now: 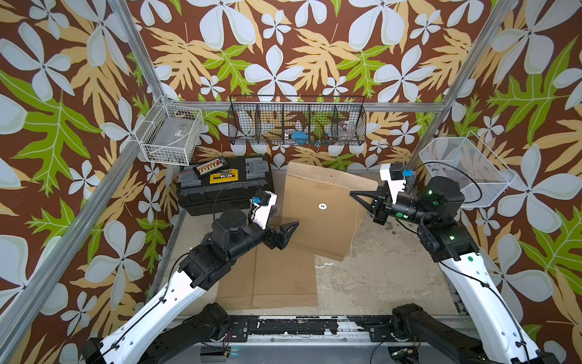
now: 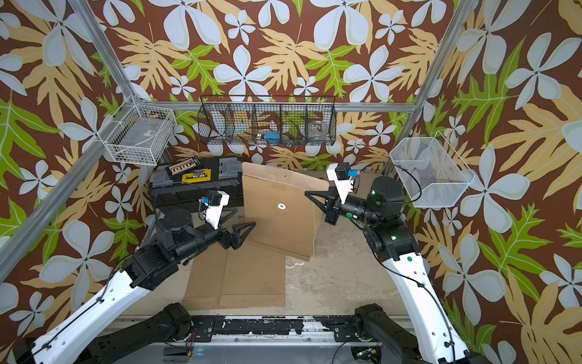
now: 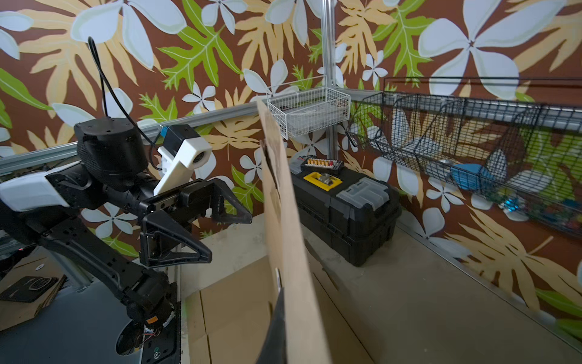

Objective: Open the file bag
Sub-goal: Place the file bag at the file bag.

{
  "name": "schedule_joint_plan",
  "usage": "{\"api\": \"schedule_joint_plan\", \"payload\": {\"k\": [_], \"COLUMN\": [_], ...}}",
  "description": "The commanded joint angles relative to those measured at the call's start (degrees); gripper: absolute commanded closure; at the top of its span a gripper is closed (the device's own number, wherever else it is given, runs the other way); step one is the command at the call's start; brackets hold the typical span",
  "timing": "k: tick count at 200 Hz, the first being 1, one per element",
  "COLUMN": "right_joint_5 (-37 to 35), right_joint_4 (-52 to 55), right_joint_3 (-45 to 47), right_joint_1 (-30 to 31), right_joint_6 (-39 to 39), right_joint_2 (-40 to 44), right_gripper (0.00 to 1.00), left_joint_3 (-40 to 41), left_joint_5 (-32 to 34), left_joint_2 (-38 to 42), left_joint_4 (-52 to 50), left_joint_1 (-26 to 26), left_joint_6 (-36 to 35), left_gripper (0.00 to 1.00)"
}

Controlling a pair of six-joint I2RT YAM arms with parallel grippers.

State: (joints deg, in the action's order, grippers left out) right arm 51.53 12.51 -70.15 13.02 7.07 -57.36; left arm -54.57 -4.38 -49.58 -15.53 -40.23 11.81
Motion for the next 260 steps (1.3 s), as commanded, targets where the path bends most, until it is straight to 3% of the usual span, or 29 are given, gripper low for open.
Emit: {"api": "schedule_joint_plan", "payload": {"k": [1,39,55,74,116,160,176,195,224,246,260], "right_joint_5": [-6.36,-6.66,-5.34,-1.40,8.60,18.28,14.03,1.03,-15.34,-22.97,-24.28], "right_joint_4": [5.64,8.47,8.79,9.23,9.78,11.37,12.01,14.44,19.56,19.83,20.50], "right_joint_3": [-0.92,-1.24,-0.87,-0.63,0.87,3.24,4.80,6.62,7.21,5.94,3.86], "right_joint_1": [-0.01,-0.01,-0.01,0.18,3.72,7.38,7.43,7.42,7.37,6.85,5.68], "right_joint_6": [-3.17,-3.66,-3.69,-4.20,-5.62,-6.27,-6.35,-6.28,-6.80,-6.49,-5.72], "right_joint_2": [1.27,2.07,2.48,2.77,4.93,8.59,9.64,7.24,-4.65,-13.90,-19.28], "right_gripper": [1.00,1.00,1.00,1.00,1.00,1.00,1.00,1.00,1.00,1.00,1.00], "left_joint_3": [4.67,13.73,16.47,17.91,20.75,20.42,19.55,18.46,17.91,18.00,17.92], "left_joint_5": [4.97,-4.70,-8.73,-9.63,-10.65,-8.91,-7.32,-6.61,-6.08,-5.94,-5.34], "left_joint_2": [0.63,-0.52,-2.80,-6.95,-16.06,-25.71,-29.74,-34.29,-39.72,-41.37,-41.73], "left_joint_4": [2.79,11.62,15.32,17.45,24.45,28.51,28.33,27.63,27.22,27.57,27.42], "left_joint_1": [1.21,9.99,13.29,14.38,16.17,17.38,17.46,17.46,17.46,17.48,17.46], "left_joint_6": [6.16,12.69,14.63,15.51,18.10,19.91,20.64,21.27,22.03,22.20,22.07], "left_gripper": [0.13,0.34,0.47,0.63,0.87,0.95,0.99,1.00,1.00,1.00,1.00]}}
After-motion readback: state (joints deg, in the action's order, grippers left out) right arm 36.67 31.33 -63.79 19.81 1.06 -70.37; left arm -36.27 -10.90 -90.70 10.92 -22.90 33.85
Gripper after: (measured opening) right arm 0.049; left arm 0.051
